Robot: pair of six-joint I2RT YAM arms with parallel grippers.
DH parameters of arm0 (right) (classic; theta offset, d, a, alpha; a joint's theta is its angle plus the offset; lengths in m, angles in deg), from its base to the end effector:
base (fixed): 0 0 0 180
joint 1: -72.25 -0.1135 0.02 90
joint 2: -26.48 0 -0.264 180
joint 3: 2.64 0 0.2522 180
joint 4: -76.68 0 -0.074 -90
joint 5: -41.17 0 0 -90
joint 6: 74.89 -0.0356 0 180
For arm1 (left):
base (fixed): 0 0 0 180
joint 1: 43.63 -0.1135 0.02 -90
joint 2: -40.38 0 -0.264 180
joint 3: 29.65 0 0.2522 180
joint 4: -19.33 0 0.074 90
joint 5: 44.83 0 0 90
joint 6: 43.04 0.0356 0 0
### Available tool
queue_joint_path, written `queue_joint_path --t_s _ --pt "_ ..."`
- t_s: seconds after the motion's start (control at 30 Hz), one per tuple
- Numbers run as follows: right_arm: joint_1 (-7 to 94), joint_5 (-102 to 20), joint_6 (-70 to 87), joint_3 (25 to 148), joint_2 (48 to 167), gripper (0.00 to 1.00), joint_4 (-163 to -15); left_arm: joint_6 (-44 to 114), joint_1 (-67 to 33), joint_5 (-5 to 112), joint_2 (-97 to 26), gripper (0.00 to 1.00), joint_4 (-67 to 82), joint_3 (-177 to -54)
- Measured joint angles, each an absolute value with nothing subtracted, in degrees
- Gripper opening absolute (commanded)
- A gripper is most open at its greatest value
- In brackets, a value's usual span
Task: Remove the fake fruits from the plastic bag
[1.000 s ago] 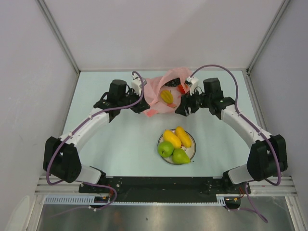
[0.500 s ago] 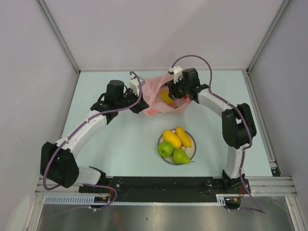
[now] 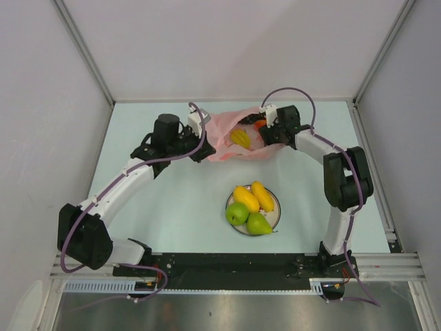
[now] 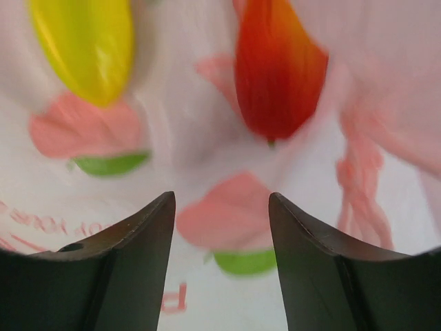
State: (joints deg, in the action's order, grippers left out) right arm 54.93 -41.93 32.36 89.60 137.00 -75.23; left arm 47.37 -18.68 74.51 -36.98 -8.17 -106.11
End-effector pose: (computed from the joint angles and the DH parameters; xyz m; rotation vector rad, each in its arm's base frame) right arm 0.4068 0.1313 0.2025 -0.7609 2.2522 0.1439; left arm 0.2708 -0.1452 0.3172 0.7680 1.9448 -0.7902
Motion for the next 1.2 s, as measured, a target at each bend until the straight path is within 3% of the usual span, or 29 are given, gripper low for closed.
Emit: queue_joint_path --t_s 0.17,0.3,0.6,0.67,0.7,0.87,1.0,1.2 --pt "52.9 -40.89 34.42 99.15 141.28 0.67 -77.79 47.34 -18.68 74.49 -37.74 0.01 -8.1 -106.26" --pt "51.93 -42.11 35.91 106.47 147.25 0.85 -80.37 47.39 -18.68 74.42 -37.74 0.0 -8.32 -106.26" --pt "53.11 -47.77 40.76 110.67 158.15 0.88 -81.17 47.54 -18.68 74.2 -37.72 0.0 -8.93 -106.26" --pt "53.24 -48.6 41.35 110.78 158.15 0.82 -81.39 47.52 -18.68 74.16 -37.72 0.0 -8.95 -106.26" --pt "53.31 -48.86 41.76 110.78 158.15 0.7 -81.65 47.52 -18.66 74.09 -37.72 0.0 -8.95 -106.26" --pt "53.38 -48.1 42.38 110.34 158.07 0.4 -81.09 47.48 -18.66 73.98 -37.72 0.0 -8.93 -106.26" --pt "53.35 -43.81 40.61 109.68 155.47 0.33 -78.66 47.48 -18.66 73.94 -37.72 0.0 -8.91 -106.19" --pt "53.03 -34.46 37.59 105.77 143.25 0.32 -74.46 47.43 -18.66 73.94 -37.72 0.0 -8.65 -105.95"
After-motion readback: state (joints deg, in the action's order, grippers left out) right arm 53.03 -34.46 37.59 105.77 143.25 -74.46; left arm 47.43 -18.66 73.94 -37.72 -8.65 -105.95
